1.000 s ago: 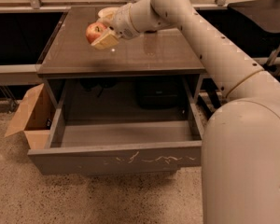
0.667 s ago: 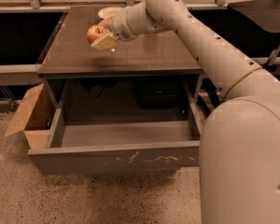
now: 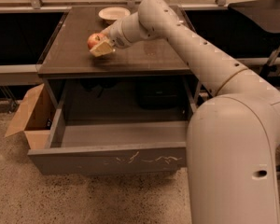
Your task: Pick apple from top drawer and place on counter
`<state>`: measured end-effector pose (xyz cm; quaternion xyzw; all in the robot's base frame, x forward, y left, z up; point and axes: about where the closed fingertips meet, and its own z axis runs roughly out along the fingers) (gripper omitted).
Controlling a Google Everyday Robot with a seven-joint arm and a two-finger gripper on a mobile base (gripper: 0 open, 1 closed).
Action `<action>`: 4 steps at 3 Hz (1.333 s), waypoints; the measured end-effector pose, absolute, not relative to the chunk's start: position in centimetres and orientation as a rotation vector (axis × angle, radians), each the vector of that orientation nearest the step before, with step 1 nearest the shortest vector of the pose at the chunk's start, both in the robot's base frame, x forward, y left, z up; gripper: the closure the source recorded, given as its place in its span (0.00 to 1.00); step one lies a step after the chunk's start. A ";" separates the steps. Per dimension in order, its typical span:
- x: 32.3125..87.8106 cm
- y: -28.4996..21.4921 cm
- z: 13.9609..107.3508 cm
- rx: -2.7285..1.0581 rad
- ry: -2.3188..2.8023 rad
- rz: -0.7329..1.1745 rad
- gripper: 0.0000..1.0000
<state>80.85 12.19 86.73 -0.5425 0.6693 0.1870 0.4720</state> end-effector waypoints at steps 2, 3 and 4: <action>81.1 12.0 85.4 -1.303 1.685 0.464 0.43; 81.1 12.0 85.4 -1.303 1.685 0.464 0.19; 81.1 12.1 85.4 -1.302 1.685 0.466 0.00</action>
Offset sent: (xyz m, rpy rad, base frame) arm 0.0023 -0.0022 -0.0113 -0.0026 0.0289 -0.0256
